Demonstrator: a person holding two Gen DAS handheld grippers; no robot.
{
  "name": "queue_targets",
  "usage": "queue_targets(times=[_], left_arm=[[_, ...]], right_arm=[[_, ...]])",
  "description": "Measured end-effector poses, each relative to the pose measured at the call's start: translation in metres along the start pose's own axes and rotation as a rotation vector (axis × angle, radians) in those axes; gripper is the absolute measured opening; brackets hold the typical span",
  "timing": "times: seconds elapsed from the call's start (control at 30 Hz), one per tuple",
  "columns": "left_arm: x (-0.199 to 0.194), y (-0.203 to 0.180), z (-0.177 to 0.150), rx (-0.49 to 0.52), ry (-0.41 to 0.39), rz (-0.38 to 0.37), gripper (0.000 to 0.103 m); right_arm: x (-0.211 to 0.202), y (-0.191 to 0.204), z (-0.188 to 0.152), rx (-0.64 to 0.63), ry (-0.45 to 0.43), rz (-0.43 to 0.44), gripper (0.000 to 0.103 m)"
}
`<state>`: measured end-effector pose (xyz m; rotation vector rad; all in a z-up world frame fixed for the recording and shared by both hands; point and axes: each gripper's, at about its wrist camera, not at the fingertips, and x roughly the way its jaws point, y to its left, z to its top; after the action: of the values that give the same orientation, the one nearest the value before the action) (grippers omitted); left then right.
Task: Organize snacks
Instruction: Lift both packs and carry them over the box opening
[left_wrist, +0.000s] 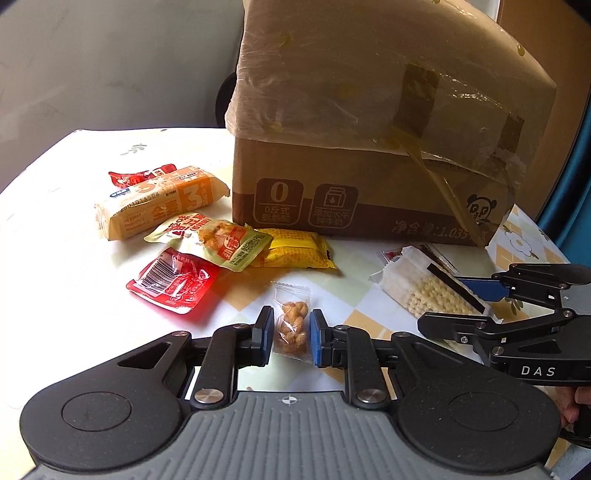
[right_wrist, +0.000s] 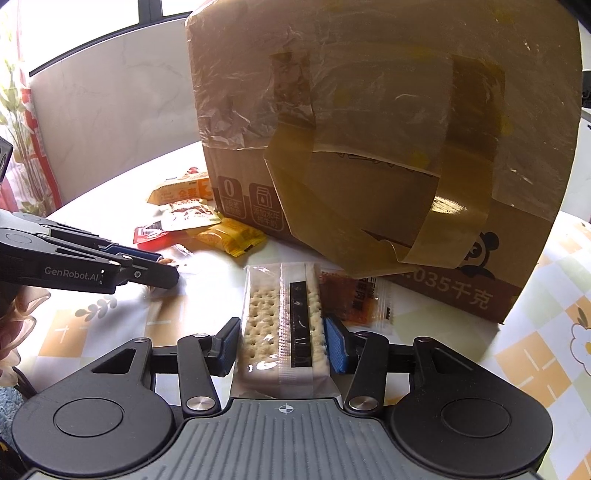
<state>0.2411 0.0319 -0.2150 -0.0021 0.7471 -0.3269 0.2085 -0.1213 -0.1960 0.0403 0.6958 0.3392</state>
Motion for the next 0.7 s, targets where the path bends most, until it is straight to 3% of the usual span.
queue_targets(times=[0.7], left_arm=[[-0.015,0.015,-0.002,-0.131,-0.032,-0.029,0.02]], right_arm=[[0.001,0.002,0.0,-0.012,0.002,-0.008,0.045]])
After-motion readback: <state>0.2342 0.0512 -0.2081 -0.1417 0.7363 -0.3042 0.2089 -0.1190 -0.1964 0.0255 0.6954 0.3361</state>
